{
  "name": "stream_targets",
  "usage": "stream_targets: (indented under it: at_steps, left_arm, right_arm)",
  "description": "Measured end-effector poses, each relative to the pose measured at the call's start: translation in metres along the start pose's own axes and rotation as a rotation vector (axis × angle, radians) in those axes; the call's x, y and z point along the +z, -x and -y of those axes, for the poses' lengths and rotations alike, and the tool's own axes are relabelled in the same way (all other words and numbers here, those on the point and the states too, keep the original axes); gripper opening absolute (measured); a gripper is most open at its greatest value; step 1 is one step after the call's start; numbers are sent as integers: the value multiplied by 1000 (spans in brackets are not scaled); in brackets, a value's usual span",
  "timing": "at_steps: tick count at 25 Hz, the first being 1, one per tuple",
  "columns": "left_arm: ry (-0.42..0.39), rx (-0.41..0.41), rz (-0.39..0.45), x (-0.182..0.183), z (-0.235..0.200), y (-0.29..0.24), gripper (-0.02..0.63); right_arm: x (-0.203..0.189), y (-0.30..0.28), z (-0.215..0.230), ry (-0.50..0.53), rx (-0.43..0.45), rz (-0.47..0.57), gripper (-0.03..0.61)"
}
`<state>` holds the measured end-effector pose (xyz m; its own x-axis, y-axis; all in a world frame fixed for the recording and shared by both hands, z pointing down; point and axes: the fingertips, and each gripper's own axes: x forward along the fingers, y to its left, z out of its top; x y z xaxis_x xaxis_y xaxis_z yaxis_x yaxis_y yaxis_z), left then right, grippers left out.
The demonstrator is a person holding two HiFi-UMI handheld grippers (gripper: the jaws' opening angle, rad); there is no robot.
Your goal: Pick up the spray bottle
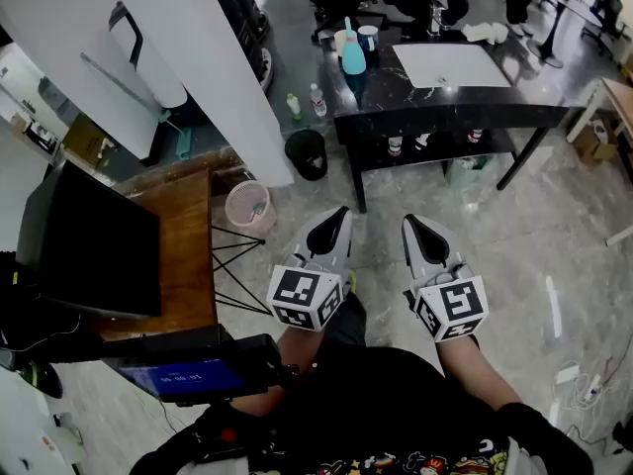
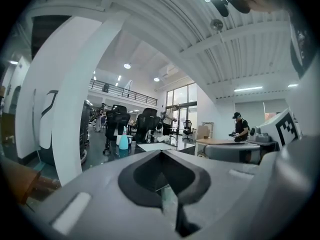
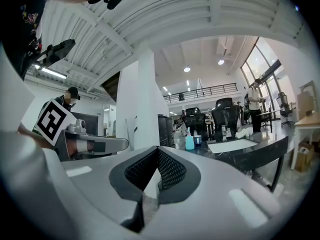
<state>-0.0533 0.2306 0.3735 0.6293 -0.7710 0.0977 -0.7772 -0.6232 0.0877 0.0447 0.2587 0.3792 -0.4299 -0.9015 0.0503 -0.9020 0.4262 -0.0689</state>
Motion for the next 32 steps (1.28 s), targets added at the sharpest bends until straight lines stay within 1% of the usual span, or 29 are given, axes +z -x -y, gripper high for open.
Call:
stream_targets:
  at_steps: [3,6,8,11,13,15,20,25,27,28,30,32]
  left_arm:
    - [1,-5,-1,-3,-39,-55,2]
    - [1,-20,4,3,-89,-128,2]
    - [-5,-23,9,15,-128,-184,2]
    - [-36,-41,11,45,-186,-270,0]
    - [-50,-51,13,63,-217,-323,1]
    - [-44,-38,14,71,-240,-364,1]
    - [-42,38,16,73,-279,-437,0]
    - [-64,123,-32,51,-304,-477,2]
    - [-67,151,-53,43,-313,-492,40]
    - [-65,165,-61,39,-318,-500,76]
    - [-68,198,-72,34,-326,-515,128]
    - [-90,238,-80,30,-336,-526,160]
  right_arm:
    - [-8,-55,30,-6,-2,-10,23]
    - [-4,-123,66,11,-21,-15,23]
    - [6,-174,94,20,-45,-21,23]
    - [34,-257,137,15,-86,-13,23]
    - [50,-305,162,17,-105,-16,23]
    - [55,-341,183,14,-108,-37,23]
    - [47,-417,232,7,-79,-67,23]
    - [40,-468,267,-3,-33,-92,23]
    - [35,-483,279,-12,-16,-104,23]
    - [33,-489,286,-19,-10,-111,23]
    - [27,-499,299,-28,3,-125,23]
    - [21,-507,308,-35,17,-138,23]
